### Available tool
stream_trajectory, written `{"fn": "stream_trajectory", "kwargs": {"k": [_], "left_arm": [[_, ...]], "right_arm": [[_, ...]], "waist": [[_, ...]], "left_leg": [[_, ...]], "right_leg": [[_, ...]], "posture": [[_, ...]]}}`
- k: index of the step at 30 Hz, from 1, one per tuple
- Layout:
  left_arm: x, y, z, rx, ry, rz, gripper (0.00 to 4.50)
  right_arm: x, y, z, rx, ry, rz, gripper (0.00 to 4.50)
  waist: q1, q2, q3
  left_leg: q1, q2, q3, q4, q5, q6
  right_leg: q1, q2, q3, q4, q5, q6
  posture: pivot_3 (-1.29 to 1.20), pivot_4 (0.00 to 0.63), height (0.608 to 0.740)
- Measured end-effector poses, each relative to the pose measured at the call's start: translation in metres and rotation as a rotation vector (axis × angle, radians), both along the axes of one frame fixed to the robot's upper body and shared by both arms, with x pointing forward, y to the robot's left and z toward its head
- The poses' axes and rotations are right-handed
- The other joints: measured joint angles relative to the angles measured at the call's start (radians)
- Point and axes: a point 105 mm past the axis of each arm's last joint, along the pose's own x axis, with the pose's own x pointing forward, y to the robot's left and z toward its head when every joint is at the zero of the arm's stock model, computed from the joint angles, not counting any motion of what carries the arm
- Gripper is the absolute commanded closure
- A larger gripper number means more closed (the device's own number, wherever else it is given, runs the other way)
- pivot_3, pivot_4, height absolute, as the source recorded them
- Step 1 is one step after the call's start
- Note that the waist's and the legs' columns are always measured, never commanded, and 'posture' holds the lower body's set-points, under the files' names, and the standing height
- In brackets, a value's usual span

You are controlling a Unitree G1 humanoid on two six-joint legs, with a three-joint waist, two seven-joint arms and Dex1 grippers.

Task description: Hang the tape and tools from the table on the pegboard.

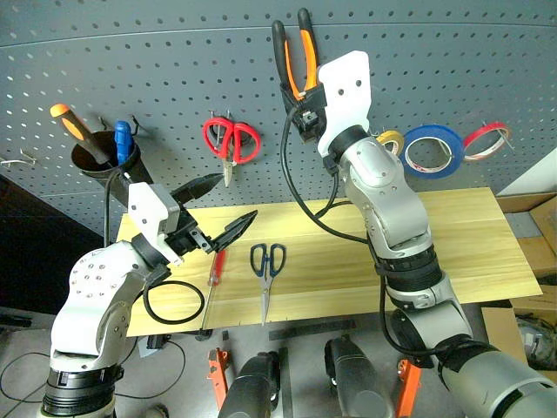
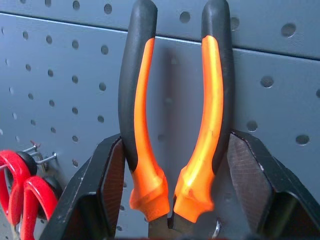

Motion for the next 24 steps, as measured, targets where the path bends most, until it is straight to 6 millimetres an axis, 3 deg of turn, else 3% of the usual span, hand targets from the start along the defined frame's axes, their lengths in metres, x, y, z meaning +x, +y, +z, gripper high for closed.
{"fn": "stream_trajectory", "kwargs": {"k": [8,12,14,20,24], "left_arm": [[0.0,-0.003,0.002,-0.021,-0.01,0.005,0.0],[0.0,-0.005,0.003,-0.025,-0.013,-0.003,0.0],[0.0,-0.007,0.004,-0.032,-0.015,-0.009,0.0],[0.001,-0.016,0.0,-0.058,-0.005,-0.029,0.0],[0.002,-0.019,0.0,-0.059,-0.006,-0.033,0.0]], "right_arm": [[0.0,-0.004,0.006,0.048,-0.001,-0.003,1.98],[-0.003,-0.009,0.031,0.081,-0.052,-0.019,1.98],[-0.004,-0.012,0.035,0.091,-0.067,-0.024,1.98],[0.0,-0.007,0.026,0.081,-0.053,-0.025,1.98],[0.005,-0.006,0.007,0.071,-0.021,-0.037,1.98]], "waist": [[0.0,0.0,0.0],[-0.002,0.0,0.0],[-0.005,0.0,-0.002],[-0.017,0.0,-0.002],[-0.018,0.0,-0.002]], "left_leg": [[0.0,0.0,0.0,0.0,0.0,0.0],[0.0,0.0,0.0,0.0,0.0,0.0],[0.0,0.0,0.0,0.0,0.0,0.0],[0.0,0.0,0.0,0.0,0.0,0.0],[0.0,0.0,0.001,0.0,0.0,0.0]], "right_leg": [[0.0,0.0,0.0,0.001,0.0,-0.001],[-0.001,0.0,0.0,0.001,0.001,-0.001],[0.0,0.0,-0.001,0.001,0.001,-0.001],[0.0,0.0,0.0,0.001,0.001,-0.001],[0.0,0.0,0.0,0.002,0.001,-0.001]], "posture": [[-0.13,0.241,0.74],[-0.14,0.242,0.74],[-0.14,0.242,0.74],[-0.14,0.244,0.74],[-0.14,0.245,0.74]]}}
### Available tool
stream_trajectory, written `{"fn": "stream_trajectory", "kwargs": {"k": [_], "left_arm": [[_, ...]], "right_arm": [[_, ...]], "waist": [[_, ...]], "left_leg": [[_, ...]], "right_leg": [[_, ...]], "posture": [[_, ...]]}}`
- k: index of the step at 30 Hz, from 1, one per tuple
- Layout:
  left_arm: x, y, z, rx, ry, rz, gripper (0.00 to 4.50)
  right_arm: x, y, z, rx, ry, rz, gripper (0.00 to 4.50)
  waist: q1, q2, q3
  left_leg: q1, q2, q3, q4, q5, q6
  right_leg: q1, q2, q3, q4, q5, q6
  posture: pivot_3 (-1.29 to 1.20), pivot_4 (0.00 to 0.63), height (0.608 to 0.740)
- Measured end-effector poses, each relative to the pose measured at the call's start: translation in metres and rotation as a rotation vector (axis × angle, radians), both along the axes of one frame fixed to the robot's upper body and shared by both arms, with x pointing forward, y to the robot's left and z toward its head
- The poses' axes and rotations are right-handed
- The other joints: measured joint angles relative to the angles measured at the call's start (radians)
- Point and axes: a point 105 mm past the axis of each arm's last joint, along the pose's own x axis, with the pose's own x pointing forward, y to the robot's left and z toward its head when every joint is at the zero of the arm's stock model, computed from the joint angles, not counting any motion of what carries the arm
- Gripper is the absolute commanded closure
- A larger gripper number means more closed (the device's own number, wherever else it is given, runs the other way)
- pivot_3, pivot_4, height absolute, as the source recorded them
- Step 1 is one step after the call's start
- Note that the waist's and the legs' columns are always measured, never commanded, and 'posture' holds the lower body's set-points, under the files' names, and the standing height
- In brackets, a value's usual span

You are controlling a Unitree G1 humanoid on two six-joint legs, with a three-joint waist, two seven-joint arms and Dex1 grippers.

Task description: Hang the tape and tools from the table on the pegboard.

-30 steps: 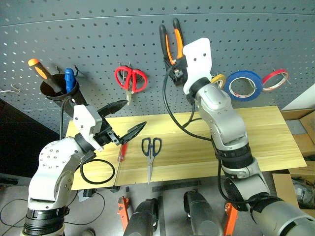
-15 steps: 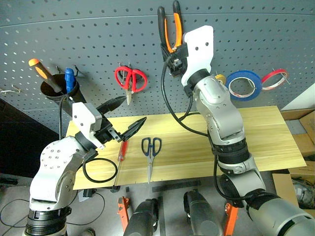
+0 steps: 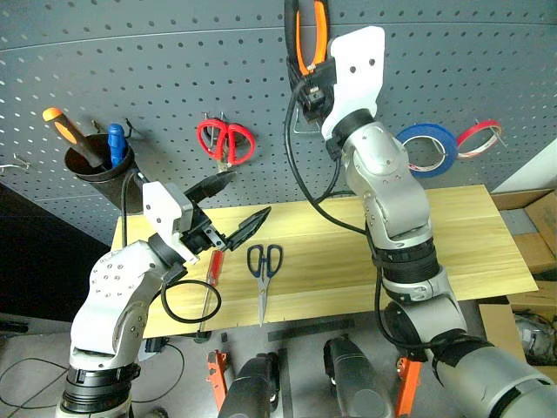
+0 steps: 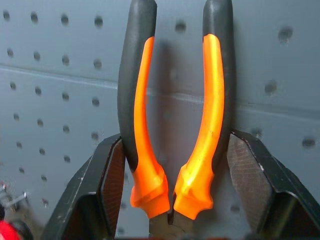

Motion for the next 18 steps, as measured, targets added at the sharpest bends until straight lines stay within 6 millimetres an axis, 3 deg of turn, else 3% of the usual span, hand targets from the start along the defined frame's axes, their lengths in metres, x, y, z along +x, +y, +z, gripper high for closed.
{"fn": "stream_trajectory", "kwargs": {"k": [3,18], "left_arm": [[0.002,-0.001,0.0,-0.005,-0.003,0.002,0.0],[0.009,-0.003,-0.001,-0.016,-0.009,0.032,0.0]], "right_arm": [[0.004,0.001,-0.015,-0.013,0.031,-0.006,1.98],[0.009,0.002,-0.043,-0.004,0.119,-0.011,1.98]], "waist": [[0.0,0.0,0.0],[-0.001,0.0,0.0]], "left_leg": [[0.0,0.0,0.0,0.0,0.0,0.0],[0.0,0.0,0.0,0.0,0.0,0.0]], "right_leg": [[0.0,0.0,0.0,0.0,0.0,0.0],[0.0,0.0,0.0,0.001,0.0,0.0]], "posture": [[-0.14,0.245,0.74],[-0.15,0.247,0.74]]}}
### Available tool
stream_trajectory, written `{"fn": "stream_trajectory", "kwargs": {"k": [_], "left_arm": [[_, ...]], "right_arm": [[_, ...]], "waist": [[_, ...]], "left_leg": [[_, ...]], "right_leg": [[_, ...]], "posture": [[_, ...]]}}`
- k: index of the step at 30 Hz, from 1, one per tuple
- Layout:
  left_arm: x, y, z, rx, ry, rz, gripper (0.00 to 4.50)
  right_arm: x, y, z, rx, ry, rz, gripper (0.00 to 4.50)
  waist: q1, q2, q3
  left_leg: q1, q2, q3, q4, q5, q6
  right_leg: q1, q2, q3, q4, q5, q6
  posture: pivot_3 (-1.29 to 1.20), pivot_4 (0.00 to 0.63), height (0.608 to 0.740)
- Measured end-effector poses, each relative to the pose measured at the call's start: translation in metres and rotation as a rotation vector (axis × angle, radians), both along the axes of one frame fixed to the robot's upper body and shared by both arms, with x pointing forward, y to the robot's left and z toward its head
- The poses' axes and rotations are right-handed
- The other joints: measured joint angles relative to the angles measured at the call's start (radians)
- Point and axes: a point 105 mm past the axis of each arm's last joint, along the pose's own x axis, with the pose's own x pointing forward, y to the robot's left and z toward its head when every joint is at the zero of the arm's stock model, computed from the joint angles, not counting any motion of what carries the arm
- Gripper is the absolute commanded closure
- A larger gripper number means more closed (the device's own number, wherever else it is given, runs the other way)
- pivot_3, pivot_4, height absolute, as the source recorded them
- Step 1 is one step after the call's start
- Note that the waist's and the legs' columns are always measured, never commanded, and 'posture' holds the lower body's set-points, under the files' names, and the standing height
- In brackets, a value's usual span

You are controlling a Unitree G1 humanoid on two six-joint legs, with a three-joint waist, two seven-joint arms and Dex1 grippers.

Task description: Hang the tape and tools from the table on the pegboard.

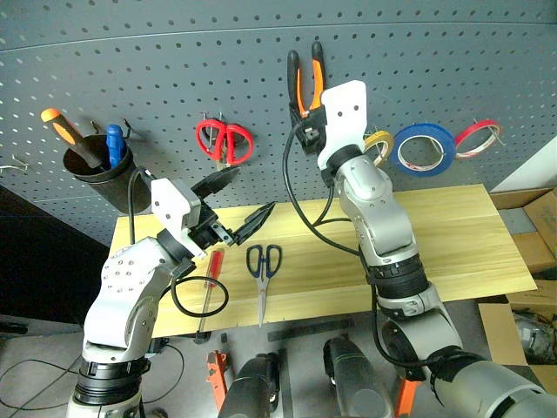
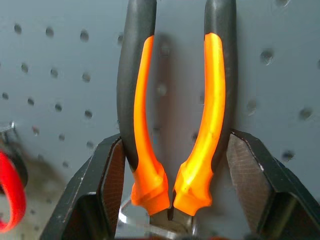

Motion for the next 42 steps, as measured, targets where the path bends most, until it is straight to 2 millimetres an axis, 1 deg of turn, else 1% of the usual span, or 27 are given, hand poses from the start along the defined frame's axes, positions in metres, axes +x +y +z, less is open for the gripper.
{"fn": "stream_trajectory", "kwargs": {"k": [2,3,4,6,8,9,13,15,16,17,19,20,21,23,25,27,30,33,35,39,41,42], "left_arm": [[0.001,0.0,0.0,0.002,0.0,0.005,0.0],[0.001,0.0,-0.001,0.004,0.001,0.009,0.0],[0.002,0.0,-0.001,0.007,0.004,0.018,0.0],[0.003,-0.001,-0.004,0.017,0.01,0.023,0.0],[0.004,-0.003,-0.009,0.024,0.035,0.033,0.0],[0.005,-0.003,-0.012,0.028,0.05,0.036,0.0],[0.009,0.002,-0.032,0.037,0.165,0.104,0.0],[0.011,0.007,-0.05,0.085,0.254,0.166,0.0],[0.011,0.009,-0.06,0.122,0.302,0.197,0.0],[0.009,0.011,-0.07,0.159,0.344,0.217,0.0],[0.005,0.011,-0.086,0.232,0.406,0.239,0.0],[0.002,0.01,-0.095,0.263,0.44,0.245,0.0],[0.0,0.01,-0.099,0.275,0.459,0.251,0.0],[-0.005,0.008,-0.112,0.28,0.539,0.279,0.0],[-0.012,0.008,-0.132,0.294,0.652,0.313,0.0],[-0.019,0.002,-0.15,0.324,0.743,0.319,0.0],[-0.024,-0.006,-0.164,0.361,0.81,0.347,0.0],[-0.017,-0.012,-0.169,0.376,0.826,0.388,0.0],[-0.013,-0.018,-0.181,0.395,0.863,0.422,0.0],[-0.01,-0.03,-0.203,0.426,0.932,0.471,0.0],[-0.005,-0.034,-0.209,0.428,0.943,0.501,0.0],[-0.001,-0.038,-0.208,0.423,0.938,0.514,0.0]], "right_arm": [[-0.001,0.0,0.0,-0.005,0.009,0.003,1.27],[-0.002,-0.001,-0.002,-0.007,0.018,0.001,1.09],[-0.002,-0.003,-0.008,-0.013,0.042,-0.002,0.77],[-0.001,-0.004,-0.026,-0.037,0.106,-0.002,0.04],[0.0,-0.006,-0.038,-0.063,0.157,-0.001,0.01],[-0.001,-0.007,-0.039,-0.072,0.169,0.002,0.01],[-0.012,-0.012,-0.034,-0.121,0.185,0.055,0.01],[-0.023,-0.013,-0.043,-0.167,0.231,0.125,0.01],[-0.029,-0.012,-0.051,-0.195,0.274,0.173,0.01],[-0.037,-0.012,-0.061,-0.218,0.325,0.228,0.01],[-0.051,-0.014,-0.073,-0.244,0.404,0.309,0.01],[-0.059,-0.015,-0.078,-0.26,0.435,0.354,0.01],[-0.064,-0.014,-0.079,-0.264,0.446,0.38,0.01],[-0.08,-0.019,-0.087,-0.292,0.494,0.448,0.01],[-0.094,-0.026,-0.101,-0.322,0.559,0.494,0.01],[-0.105,-0.034,-0.11,-0.347,0.617,0.534,0.01],[-0.127,-0.036,-0.113,-0.373,0.652,0.64,0.01],[-0.141,-0.039,-0.118,-0.405,0.678,0.696,0.01],[-0.143,-0.044,-0.124,-0.427,0.704,0.689,0.01],[-0.143,-0.044,-0.124,-0.425,0.702,0.689,0.01],[-0.142,-0.044,-0.124,-0.423,0.695,0.68,0.01],[-0.142,-0.045,-0.124,-0.424,0.692,0.676,0.01]], "waist": [[0.0,-0.001,-0.001],[0.0,-0.001,-0.001],[0.0,-0.001,-0.002],[0.0,-0.001,-0.002],[0.0,-0.001,-0.002],[0.0,-0.001,-0.002],[0.0,-0.001,-0.002],[0.001,-0.001,-0.002],[0.002,-0.001,-0.002],[0.003,-0.001,-0.002],[0.003,-0.001,-0.002],[0.004,-0.001,-0.002],[0.004,-0.001,-0.002],[0.009,-0.001,-0.002],[0.012,-0.001,-0.002],[0.018,-0.001,-0.002],[0.026,-0.002,-0.002],[0.034,-0.002,-0.002],[0.04,-0.002,-0.002],[0.041,-0.002,-0.003],[0.042,-0.002,-0.003],[0.044,-0.002,-0.003]], "left_leg": [[0.0,0.0,0.0,0.0,0.0,0.0],[0.0,0.0,0.0,0.0,0.0,0.0],[0.0,0.0,-0.001,0.0,0.0,0.0],[0.0,0.0,0.0,0.0,0.0,0.0],[0.0,0.0,0.0,0.0,0.0,0.0],[0.0,0.0,0.0,0.0,0.0,0.0],[0.0,0.0,0.0,0.0,0.0,0.0],[0.0,0.0,0.0,0.0,0.0,0.0],[0.0,0.0,0.0,0.0,0.0,0.0],[0.0,0.0,-0.001,0.0,0.0,0.0],[-0.001,0.0,-0.001,-0.001,0.0,0.0],[0.0,0.0,0.0,-0.001,0.0,0.0],[0.0,0.0,-0.001,-0.001,0.0,0.0],[0.0,0.0,-0.001,-0.001,0.0,0.0],[0.0,0.0,-0.001,-0.001,0.0,0.0],[0.0,0.0,0.0,-0.001,0.0,0.001],[0.0,0.001,0.0,0.0,0.0,0.001],[0.001,0.001,0.0,0.0,0.0,0.001],[0.0,0.0,0.0,0.001,0.0,0.001],[0.0,0.001,0.0,0.0,0.0,0.001],[0.0,0.001,0.0,0.0,0.0,0.001],[0.0,0.001,0.0,0.001,0.0,0.001]], "right_leg": [[0.0,0.0,0.0,0.0,0.0,0.0],[0.0,0.0,0.0,0.0,0.0,0.0],[0.0,0.0,-0.001,0.0,0.0,0.0],[0.0,0.0,0.0,0.0,0.0,0.0],[0.0,0.0,0.0,0.0,0.0,0.0],[0.0,0.0,0.001,0.0,0.0,0.0],[0.0,0.0,0.0,0.0,0.0,0.0],[0.0,0.0,0.0,0.0,0.0,0.0],[0.0,0.0,0.001,0.0,0.0,0.0],[0.0,0.0,0.0,0.0,0.0,0.0],[0.0,0.0,0.001,-0.001,0.0,0.0],[0.0,0.0,0.001,-0.001,0.0,0.0],[0.0,0.0,0.001,-0.001,0.0,0.0],[0.001,0.0,0.001,0.0,0.0,0.0],[0.001,0.0,0.001,-0.001,0.0,0.0],[0.001,0.0,0.001,-0.001,0.0,0.0],[0.001,0.0,0.001,0.0,0.0,0.0],[0.002,0.0,0.0,0.0,0.0,0.0],[0.003,0.0,0.0,-0.001,0.001,0.001],[0.003,0.0,0.0,-0.002,0.001,0.001],[0.003,0.0,-0.001,-0.002,0.001,0.001],[0.003,0.0,-0.001,-0.002,0.001,0.001]], "posture": [[-0.16,0.249,0.74],[-0.16,0.25,0.74],[-0.16,0.25,0.74],[-0.16,0.252,0.74],[-0.16,0.252,0.74],[-0.16,0.253,0.74],[-0.16,0.256,0.74],[-0.16,0.258,0.74],[-0.16,0.259,0.74],[-0.16,0.261,0.74],[-0.16,0.265,0.74],[-0.16,0.265,0.74],[-0.16,0.267,0.74],[-0.17,0.271,0.74],[-0.17,0.272,0.74],[-0.18,0.275,0.74],[-0.19,0.276,0.74],[-0.21,0.278,0.74],[-0.21,0.279,0.74],[-0.22,0.28,0.74],[-0.23,0.282,0.74],[-0.24,0.283,0.74]]}}
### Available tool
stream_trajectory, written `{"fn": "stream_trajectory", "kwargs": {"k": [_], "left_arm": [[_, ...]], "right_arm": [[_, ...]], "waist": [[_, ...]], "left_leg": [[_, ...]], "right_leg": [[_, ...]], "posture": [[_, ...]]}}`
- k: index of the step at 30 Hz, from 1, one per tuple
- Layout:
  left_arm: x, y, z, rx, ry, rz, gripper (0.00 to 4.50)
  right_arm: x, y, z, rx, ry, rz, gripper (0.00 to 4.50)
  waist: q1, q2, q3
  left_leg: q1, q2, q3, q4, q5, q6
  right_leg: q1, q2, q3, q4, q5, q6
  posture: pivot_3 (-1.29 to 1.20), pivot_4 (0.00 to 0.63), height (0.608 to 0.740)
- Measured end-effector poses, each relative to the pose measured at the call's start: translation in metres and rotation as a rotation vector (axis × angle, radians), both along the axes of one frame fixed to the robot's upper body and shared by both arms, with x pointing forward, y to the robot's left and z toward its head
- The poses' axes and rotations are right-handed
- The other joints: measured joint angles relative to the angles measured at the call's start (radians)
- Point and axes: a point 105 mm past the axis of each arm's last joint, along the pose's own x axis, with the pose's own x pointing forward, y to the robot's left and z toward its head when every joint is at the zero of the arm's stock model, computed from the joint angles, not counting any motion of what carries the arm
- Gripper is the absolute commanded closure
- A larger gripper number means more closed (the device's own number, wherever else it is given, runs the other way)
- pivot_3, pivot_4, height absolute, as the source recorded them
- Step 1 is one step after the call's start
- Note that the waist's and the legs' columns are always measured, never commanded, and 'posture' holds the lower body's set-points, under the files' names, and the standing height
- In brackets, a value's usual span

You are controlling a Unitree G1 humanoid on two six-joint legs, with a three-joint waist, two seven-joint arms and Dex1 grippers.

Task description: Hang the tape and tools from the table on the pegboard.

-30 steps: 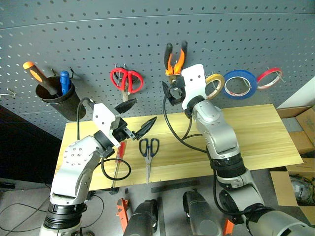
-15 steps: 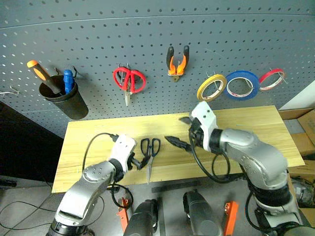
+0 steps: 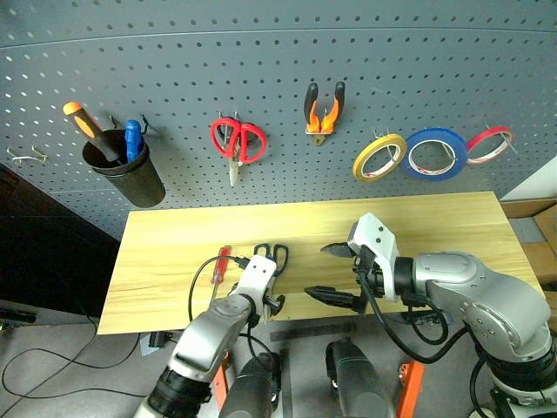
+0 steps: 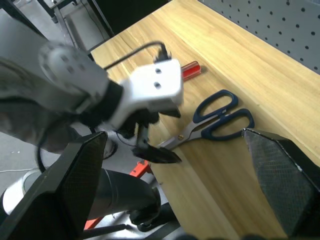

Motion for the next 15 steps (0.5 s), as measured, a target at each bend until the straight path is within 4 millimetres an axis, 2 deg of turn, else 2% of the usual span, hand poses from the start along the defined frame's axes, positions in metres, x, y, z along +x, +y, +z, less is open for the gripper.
{"fn": "stream_trajectory", "kwargs": {"k": [4,7,15], "left_arm": [[0.01,-0.009,0.001,-0.005,-0.025,0.028,0.0],[0.013,-0.008,0.001,-0.034,-0.028,0.097,0.55],[0.014,0.004,0.001,-0.081,-0.032,0.149,3.34]], "right_arm": [[-0.001,0.0,0.0,0.0,0.002,0.003,0.01],[0.0,-0.003,-0.001,-0.015,0.002,-0.003,0.0],[0.001,-0.006,-0.002,-0.029,-0.001,-0.02,0.0]], "waist": [[0.002,0.0,0.0],[0.002,-0.001,0.0],[0.001,-0.001,0.0]], "left_leg": [[0.0,0.0,0.0,0.0,0.0,0.0],[0.0,0.0,0.0,0.0,0.0,0.0],[0.001,0.001,0.001,0.0,0.0,0.0]], "right_leg": [[0.001,0.0,0.0,0.0,0.0,0.0],[0.001,0.0,0.0,0.0,0.0,0.0],[0.001,0.0,0.0,0.0,0.0,0.0]], "posture": [[-0.25,0.286,0.74],[-0.25,0.286,0.74],[-0.26,0.289,0.74]]}}
